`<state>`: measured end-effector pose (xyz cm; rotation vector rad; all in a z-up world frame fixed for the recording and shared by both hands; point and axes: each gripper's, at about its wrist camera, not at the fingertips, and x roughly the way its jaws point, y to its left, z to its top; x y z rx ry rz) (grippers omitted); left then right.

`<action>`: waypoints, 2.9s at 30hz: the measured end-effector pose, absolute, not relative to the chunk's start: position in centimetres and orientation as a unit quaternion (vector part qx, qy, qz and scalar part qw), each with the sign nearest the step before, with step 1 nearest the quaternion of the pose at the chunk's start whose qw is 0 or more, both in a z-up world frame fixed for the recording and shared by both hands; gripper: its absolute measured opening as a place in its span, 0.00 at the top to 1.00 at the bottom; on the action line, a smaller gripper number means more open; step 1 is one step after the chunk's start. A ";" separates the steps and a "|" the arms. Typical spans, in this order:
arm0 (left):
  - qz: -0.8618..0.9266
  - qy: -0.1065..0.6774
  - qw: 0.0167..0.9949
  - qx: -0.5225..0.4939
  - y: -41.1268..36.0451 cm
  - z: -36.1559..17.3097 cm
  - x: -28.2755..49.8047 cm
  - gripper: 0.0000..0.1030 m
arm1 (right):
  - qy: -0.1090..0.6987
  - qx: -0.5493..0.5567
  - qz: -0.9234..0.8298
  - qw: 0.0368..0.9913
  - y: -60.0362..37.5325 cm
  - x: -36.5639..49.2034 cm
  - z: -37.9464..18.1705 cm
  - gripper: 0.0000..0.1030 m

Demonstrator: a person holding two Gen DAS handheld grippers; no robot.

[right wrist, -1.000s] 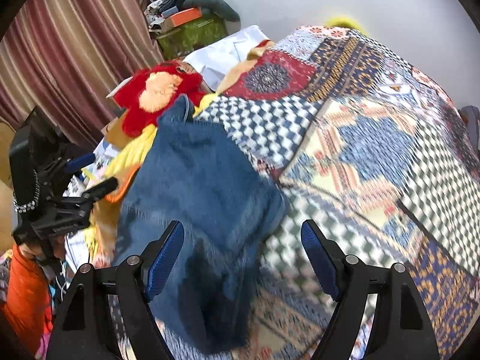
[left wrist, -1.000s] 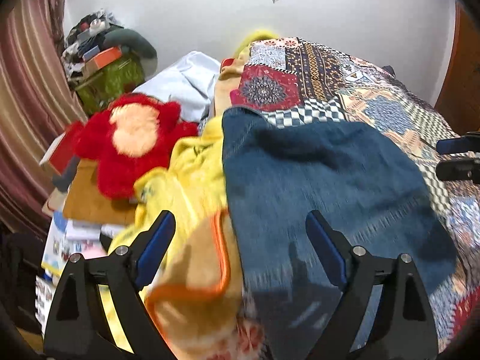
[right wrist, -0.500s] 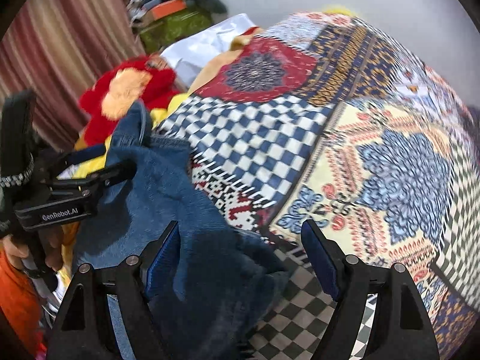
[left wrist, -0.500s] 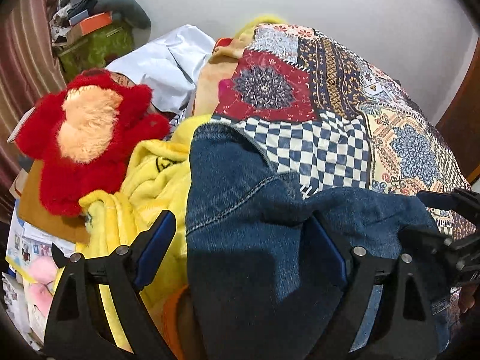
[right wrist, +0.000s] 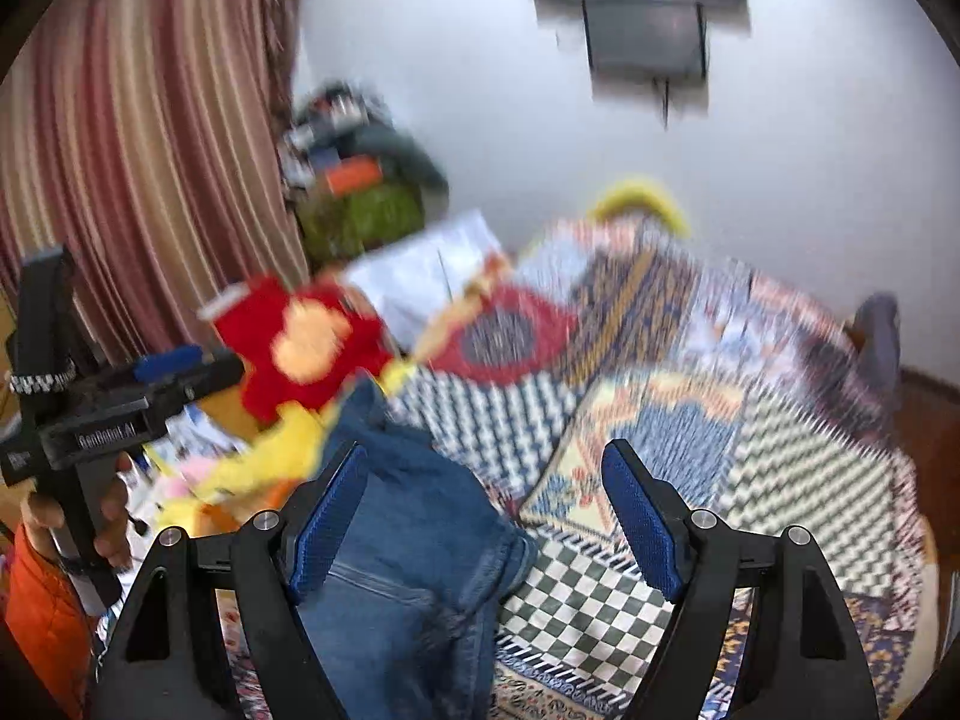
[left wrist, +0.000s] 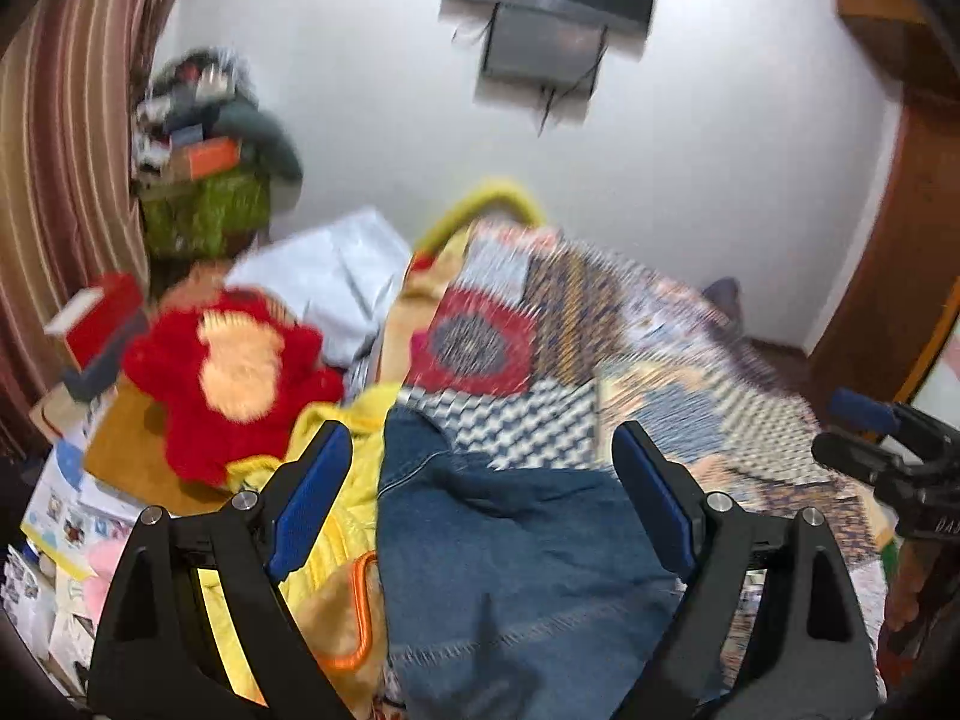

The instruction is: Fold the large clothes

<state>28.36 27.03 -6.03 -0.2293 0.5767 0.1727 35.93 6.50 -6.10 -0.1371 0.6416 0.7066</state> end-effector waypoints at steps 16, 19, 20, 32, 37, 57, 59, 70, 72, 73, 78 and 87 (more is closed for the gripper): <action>0.120 0.091 0.988 -0.032 13.1 2.8 5.7 0.13 | 0.114 -0.033 0.333 0.936 -2.9 13.9 3.4 0.24; 0.138 0.086 0.986 -0.022 11.6 2.5 4.0 0.13 | 0.109 -0.047 0.324 0.939 -3.4 11.3 3.0 0.24; 0.140 0.089 0.986 -0.024 11.3 2.3 3.5 0.13 | 0.104 -0.049 0.317 0.941 -3.6 10.3 2.9 0.24; 0.151 0.090 0.984 -0.023 9.5 1.5 0.8 0.00 | 0.120 -0.044 0.291 0.948 -4.8 7.5 2.5 0.00; 0.148 0.091 0.984 -0.029 9.4 1.3 0.7 0.00 | 0.119 -0.053 0.283 0.950 -4.4 7.1 2.6 0.00; 0.156 0.114 0.980 -0.049 10.6 0.0 1.2 0.00 | 0.136 -0.050 0.283 0.948 -4.1 7.7 2.2 0.00; 0.158 0.115 0.979 -0.053 10.8 -0.1 1.3 0.00 | 0.136 -0.050 0.283 0.948 -4.2 7.7 2.2 0.00; 0.162 0.121 0.977 -0.071 11.5 -0.2 1.2 0.00 | 0.136 -0.048 0.285 0.948 -4.2 7.6 2.2 0.00; 0.162 0.122 0.977 -0.071 11.4 -0.2 1.2 0.00 | 0.135 -0.048 0.285 0.948 -4.2 7.7 2.3 0.00; 0.161 0.122 0.977 -0.071 11.4 -0.2 1.2 0.00 | 0.135 -0.049 0.285 0.948 -4.2 7.6 2.3 0.00; 0.157 0.122 0.977 -0.072 11.3 -0.2 1.1 0.00 | 0.136 -0.048 0.285 0.948 -4.2 7.6 2.3 0.00; 0.153 0.121 0.978 -0.072 11.2 0.0 1.1 0.00 | 0.136 -0.046 0.286 0.947 -4.3 7.5 2.2 0.00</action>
